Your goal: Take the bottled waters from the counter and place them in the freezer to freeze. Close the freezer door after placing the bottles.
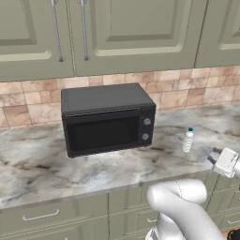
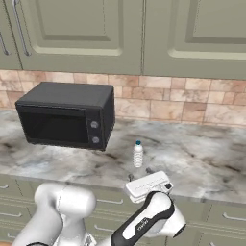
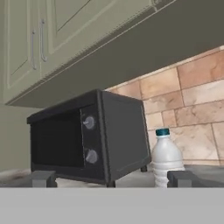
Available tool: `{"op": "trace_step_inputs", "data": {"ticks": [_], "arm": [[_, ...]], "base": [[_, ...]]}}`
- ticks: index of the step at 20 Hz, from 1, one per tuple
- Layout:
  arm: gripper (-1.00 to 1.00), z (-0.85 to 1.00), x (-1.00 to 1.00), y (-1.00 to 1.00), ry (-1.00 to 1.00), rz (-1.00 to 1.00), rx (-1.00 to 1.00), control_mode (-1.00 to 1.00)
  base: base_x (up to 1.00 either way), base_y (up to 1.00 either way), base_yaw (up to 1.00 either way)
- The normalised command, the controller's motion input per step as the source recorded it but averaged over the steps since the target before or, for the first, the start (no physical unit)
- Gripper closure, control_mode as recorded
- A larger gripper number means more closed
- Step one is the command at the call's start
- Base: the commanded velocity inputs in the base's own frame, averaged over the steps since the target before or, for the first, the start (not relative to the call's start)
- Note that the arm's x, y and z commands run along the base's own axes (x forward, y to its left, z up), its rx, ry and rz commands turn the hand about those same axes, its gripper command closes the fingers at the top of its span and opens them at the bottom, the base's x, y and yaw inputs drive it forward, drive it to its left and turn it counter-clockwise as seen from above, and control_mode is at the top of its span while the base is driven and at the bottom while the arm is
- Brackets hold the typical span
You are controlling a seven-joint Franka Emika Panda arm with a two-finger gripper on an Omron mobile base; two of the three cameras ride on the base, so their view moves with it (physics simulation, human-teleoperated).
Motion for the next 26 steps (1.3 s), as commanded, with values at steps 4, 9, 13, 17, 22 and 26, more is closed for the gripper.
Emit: {"op": "trace_step_inputs", "data": {"ticks": [4, 9, 13, 17, 22, 26], "arm": [[-1.00, -0.42, 0.11, -0.09, -0.10, 0.03, -0.05, -1.00], [-1.00, -0.20, 0.14, -0.10, 0.00, 0.00, -0.07, -1.00], [-1.00, 0.03, 0.09, -0.01, 0.06, 0.00, 0.00, -1.00], [-1.00, 0.03, 0.44, -0.01, 0.13, -0.05, 0.00, -1.00], [-1.00, 0.00, 0.52, 0.00, 0.08, -0.07, 0.00, -1.00], [-1.00, 0.00, 0.39, 0.00, 0.02, -0.05, -0.02, -1.00]], "base": [[0.00, 0.00, 0.00], [0.00, 0.00, 0.00], [0.00, 0.00, 0.00], [0.00, 0.00, 0.00], [0.00, 0.00, 0.00], [0.00, 0.00, 0.00]]}}
